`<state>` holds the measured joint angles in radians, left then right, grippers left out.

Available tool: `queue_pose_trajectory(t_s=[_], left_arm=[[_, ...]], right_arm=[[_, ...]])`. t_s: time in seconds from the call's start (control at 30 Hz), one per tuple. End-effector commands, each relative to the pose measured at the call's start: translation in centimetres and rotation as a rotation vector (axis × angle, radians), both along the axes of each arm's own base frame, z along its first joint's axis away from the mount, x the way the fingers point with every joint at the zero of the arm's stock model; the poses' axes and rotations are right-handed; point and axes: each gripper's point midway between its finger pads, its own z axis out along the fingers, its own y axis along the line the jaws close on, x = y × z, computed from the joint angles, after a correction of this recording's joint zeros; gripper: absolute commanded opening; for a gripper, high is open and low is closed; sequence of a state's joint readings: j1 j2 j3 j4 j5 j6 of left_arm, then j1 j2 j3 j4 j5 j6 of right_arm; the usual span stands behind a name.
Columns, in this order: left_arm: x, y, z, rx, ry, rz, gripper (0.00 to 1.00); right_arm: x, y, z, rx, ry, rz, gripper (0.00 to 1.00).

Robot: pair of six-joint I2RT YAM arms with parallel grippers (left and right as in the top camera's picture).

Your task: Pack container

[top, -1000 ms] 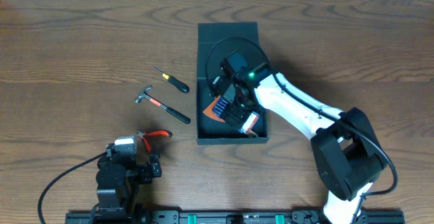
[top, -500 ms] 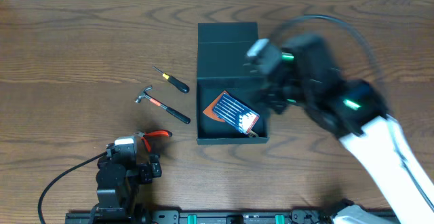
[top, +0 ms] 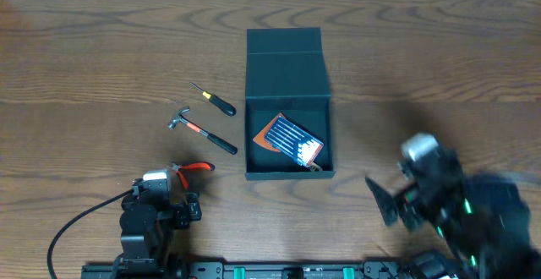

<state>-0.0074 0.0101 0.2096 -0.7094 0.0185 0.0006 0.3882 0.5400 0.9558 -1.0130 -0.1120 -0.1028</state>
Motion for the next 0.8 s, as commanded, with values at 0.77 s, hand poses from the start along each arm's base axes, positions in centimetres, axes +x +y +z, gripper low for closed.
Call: queue_pose_trajectory(t_s=[0.77], left_arm=[[0.0,0.2,0.2,0.012,-0.008,0.009,0.98]], right_arm=[[-3.9,-1.7,-1.4,0.156,-0.028,-0.089,0.99]])
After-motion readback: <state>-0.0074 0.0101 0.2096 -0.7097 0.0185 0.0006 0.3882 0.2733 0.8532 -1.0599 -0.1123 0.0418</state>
